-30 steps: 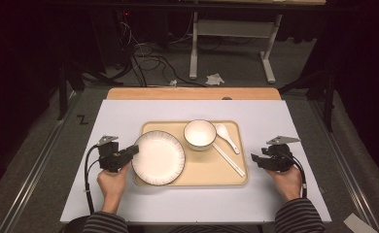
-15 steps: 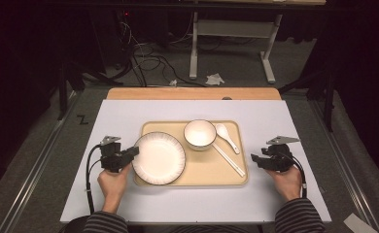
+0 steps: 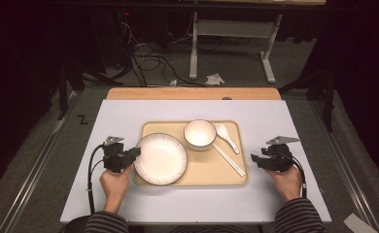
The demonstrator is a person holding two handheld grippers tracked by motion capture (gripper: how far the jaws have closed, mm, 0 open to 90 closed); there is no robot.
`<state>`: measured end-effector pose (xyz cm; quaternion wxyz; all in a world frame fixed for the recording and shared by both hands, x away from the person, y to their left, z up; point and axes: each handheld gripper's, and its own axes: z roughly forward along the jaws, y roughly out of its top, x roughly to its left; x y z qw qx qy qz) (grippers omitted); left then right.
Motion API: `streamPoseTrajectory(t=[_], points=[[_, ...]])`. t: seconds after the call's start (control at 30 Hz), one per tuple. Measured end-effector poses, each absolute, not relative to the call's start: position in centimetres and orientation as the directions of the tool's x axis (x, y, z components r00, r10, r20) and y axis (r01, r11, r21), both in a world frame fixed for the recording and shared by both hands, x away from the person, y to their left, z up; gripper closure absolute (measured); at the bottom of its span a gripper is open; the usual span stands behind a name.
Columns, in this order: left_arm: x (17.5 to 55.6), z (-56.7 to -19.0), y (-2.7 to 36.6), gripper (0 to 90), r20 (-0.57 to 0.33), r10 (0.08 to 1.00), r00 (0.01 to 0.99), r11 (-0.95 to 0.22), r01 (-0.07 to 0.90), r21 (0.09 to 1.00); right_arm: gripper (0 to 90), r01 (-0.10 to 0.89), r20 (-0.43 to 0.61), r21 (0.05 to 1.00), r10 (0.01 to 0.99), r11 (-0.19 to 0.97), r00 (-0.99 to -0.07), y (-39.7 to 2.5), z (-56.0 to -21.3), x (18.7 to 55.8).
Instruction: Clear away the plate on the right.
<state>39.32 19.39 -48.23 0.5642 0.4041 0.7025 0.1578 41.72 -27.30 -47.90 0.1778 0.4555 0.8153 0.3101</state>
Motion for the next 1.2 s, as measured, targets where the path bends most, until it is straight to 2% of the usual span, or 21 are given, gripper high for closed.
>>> streamPoseTrajectory(t=[0.6, 1.2], points=[[39.6, -48.5, 18.8, 80.2, -0.669, 0.742, -0.038, 0.625, 0.399, 0.671, 48.2, 0.632, -0.010, 0.665, 0.851, 0.398, -0.526, -27.2, -48.0, 41.8], [40.1, -49.4, 18.5, 76.8, -0.637, 0.770, -0.044, 0.592, 0.423, 0.686, 48.1, 0.636, -0.001, 0.662, 0.849, 0.397, -0.528, -27.1, -48.1, 41.8]])
